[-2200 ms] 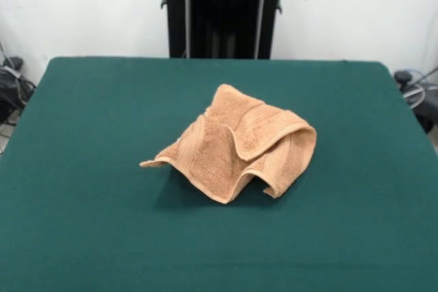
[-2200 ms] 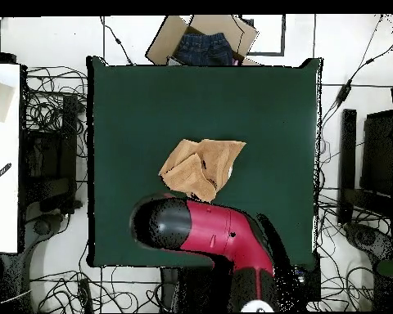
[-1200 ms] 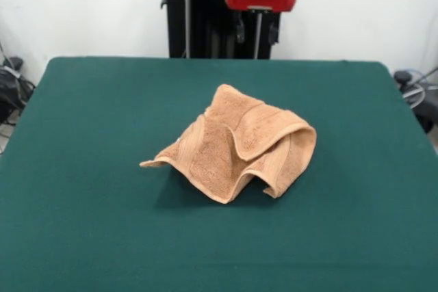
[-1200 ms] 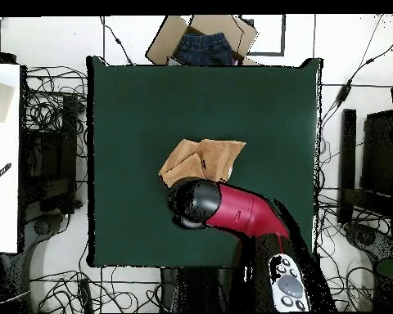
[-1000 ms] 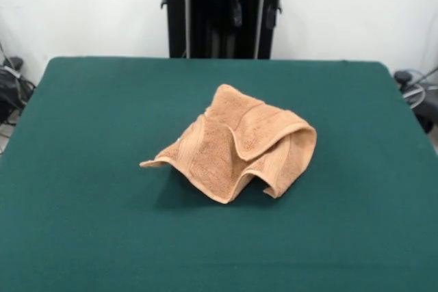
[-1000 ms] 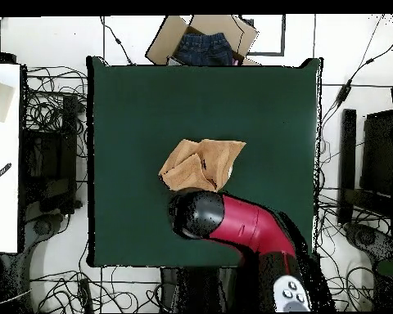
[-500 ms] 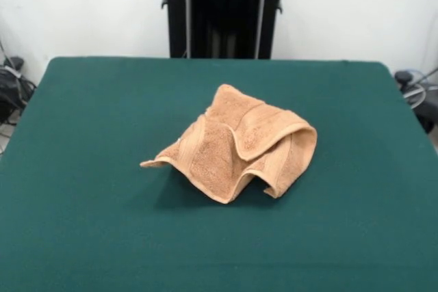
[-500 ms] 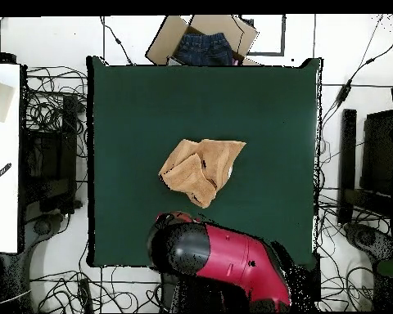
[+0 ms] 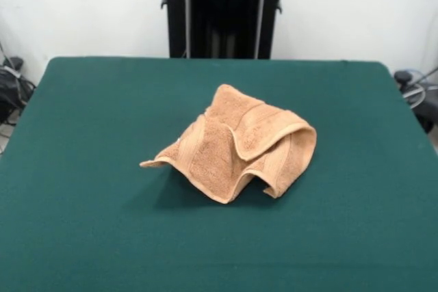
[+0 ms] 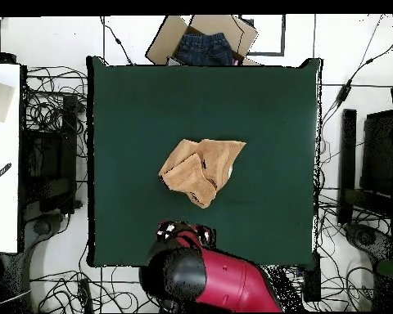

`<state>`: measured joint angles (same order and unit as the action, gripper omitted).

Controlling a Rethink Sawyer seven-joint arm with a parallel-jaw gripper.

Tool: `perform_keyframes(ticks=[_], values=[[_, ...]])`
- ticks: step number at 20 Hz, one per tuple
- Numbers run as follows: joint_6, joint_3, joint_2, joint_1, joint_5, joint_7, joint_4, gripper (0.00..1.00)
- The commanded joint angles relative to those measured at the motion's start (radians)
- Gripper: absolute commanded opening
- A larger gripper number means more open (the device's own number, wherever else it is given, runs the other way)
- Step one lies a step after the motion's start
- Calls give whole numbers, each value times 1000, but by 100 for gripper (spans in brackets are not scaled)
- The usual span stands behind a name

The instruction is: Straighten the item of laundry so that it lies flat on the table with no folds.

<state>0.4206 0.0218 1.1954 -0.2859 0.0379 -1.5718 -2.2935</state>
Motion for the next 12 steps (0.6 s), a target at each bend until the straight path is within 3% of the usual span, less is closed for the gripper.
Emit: perform_keyframes(ticks=[1,8,10,12], values=[[-90,120,9,-83,28,-19,-210,100],[-120,158,61,-133,10,-25,-289,100],[-153,177,32,-150,-8,-33,-294,100],[-221,179,-52,-154,-53,-58,-270,100]])
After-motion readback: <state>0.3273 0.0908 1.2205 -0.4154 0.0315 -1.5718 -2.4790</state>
